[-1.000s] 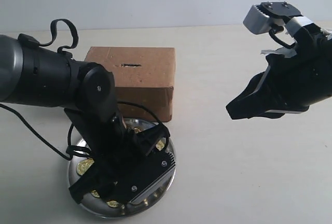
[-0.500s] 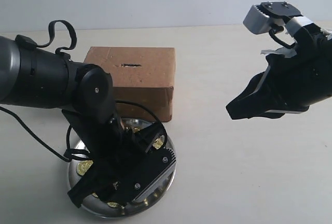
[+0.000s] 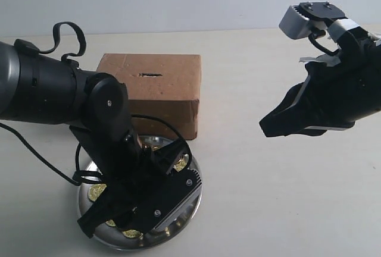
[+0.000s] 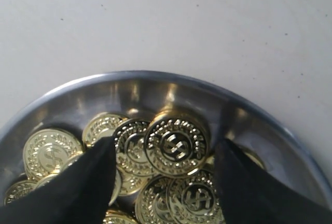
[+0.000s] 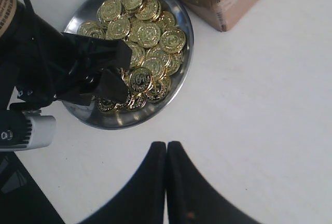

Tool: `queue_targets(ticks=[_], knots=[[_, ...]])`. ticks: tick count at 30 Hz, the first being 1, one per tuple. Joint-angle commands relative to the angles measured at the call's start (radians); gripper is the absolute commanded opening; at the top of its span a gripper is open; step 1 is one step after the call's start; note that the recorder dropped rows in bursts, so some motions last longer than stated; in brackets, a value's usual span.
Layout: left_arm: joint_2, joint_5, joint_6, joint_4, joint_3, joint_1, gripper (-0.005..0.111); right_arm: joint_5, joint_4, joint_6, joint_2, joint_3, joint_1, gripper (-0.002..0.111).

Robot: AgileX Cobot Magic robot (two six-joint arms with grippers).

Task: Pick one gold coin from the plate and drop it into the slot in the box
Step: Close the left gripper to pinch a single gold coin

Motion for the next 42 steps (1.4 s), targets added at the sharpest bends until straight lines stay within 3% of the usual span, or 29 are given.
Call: queue_targets(ticks=[1, 38, 42], knots=[[-0.011, 0.003, -0.006, 0.001, 0.004, -0.005, 0.055, 0.004, -0.006, -0.011, -0.01, -0.007, 0.002, 0.0], [0.018, 0.007, -0.003, 0.014, 0.004, -0.005, 0.052, 0.004, -0.006, -0.009, -0.01, -0.007, 0.002, 0.0], [0.039, 0.002, 0.009, 0.015, 0.004, -0.038, 0.052, 0.004, -0.006, -0.009, -0.01, -0.007, 0.002, 0.0]])
